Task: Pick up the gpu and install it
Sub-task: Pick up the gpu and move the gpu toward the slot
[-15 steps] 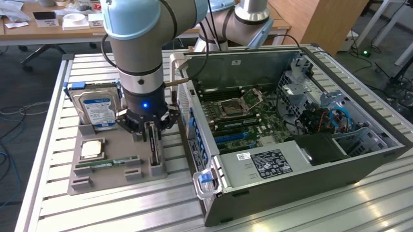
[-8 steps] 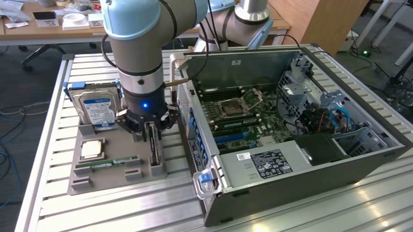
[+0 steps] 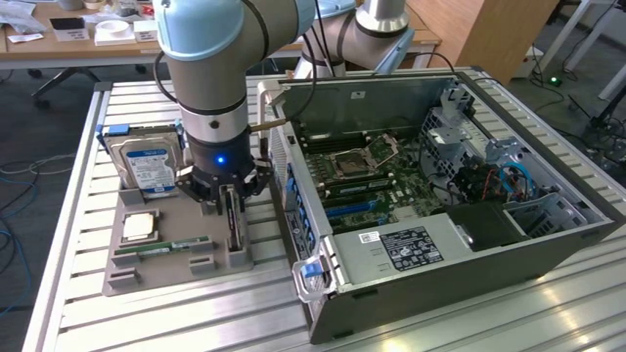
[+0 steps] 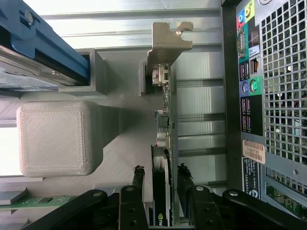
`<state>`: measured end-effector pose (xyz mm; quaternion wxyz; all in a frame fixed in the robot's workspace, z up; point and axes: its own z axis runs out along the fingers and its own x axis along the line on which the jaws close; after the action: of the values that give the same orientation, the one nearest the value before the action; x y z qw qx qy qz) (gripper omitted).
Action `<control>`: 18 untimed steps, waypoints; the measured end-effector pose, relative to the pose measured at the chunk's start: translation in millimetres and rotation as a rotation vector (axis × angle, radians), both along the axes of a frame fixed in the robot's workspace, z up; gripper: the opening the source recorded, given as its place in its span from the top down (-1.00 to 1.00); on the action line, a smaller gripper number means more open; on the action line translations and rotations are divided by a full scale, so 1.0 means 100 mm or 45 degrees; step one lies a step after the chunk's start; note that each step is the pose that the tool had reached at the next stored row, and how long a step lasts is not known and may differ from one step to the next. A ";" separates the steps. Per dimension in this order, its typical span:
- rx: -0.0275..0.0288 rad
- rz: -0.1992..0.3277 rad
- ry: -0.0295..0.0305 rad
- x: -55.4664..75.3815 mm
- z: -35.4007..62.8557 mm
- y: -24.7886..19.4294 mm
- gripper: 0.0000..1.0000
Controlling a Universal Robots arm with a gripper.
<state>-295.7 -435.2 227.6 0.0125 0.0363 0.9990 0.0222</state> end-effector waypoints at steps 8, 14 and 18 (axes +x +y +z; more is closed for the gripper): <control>0.0000 0.000 0.0000 0.00 0.000 0.000 0.17; 0.0000 0.000 0.0000 0.00 0.000 0.000 0.34; 0.0000 0.000 0.0001 0.00 0.000 0.000 0.34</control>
<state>-295.7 -435.2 227.6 0.0125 0.0363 0.9990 0.0222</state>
